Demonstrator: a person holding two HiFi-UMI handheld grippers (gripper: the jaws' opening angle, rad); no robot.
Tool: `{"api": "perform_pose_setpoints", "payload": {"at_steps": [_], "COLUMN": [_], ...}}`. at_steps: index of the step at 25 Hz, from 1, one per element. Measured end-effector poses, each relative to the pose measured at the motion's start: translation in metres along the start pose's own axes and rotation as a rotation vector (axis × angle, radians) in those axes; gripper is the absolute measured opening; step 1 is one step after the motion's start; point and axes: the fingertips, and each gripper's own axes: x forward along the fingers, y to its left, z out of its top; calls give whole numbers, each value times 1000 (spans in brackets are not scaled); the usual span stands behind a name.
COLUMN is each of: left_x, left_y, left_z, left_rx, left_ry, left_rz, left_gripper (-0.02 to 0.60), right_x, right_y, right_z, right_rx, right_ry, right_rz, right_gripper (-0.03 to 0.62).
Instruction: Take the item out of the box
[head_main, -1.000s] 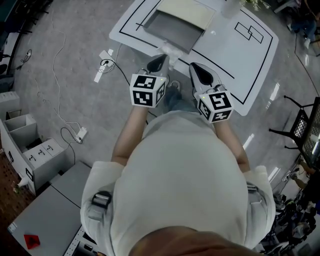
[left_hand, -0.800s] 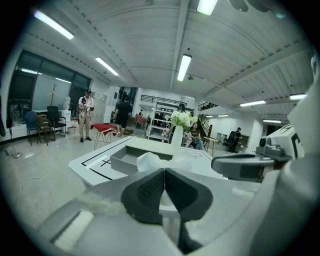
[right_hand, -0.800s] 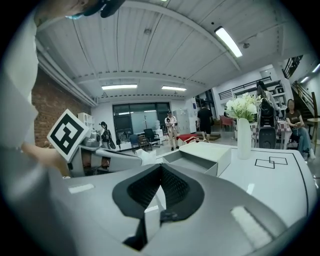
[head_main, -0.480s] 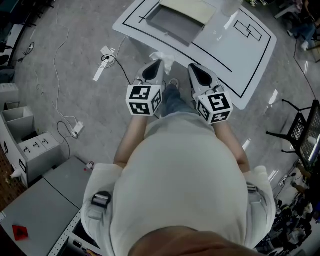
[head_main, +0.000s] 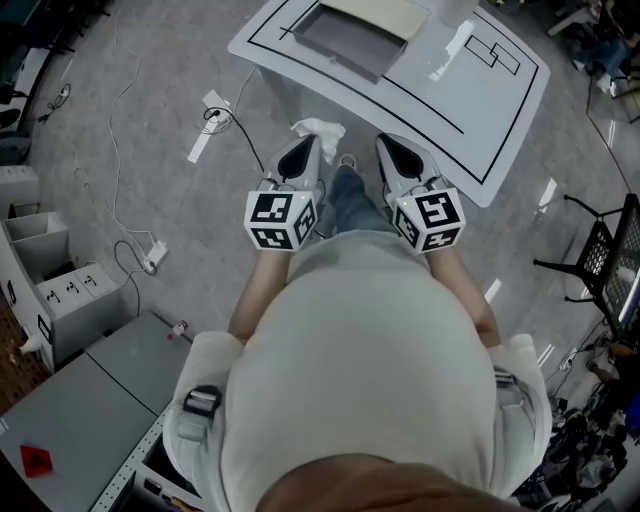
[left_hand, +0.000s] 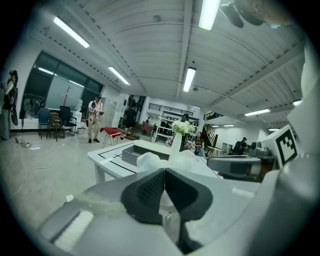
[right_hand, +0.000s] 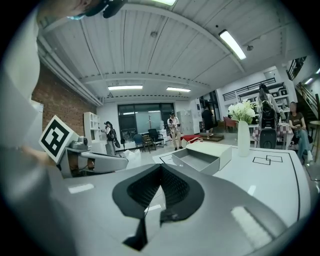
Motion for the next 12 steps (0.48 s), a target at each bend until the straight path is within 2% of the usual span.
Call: {"api": "perform_pose_setpoints", "payload": {"at_steps": [12], "left_x": [-4], "left_y": [-3], "left_z": [3], "left_rx": [-1], "left_ry": [-11], "left_rz": [-15], "left_gripper": [4], "right_x": [-1], "right_y": [12], "right_z": [-4], "right_rx": [-37], "right_ry": [22], "right_rz": [10], "right_gripper": [-3]}}
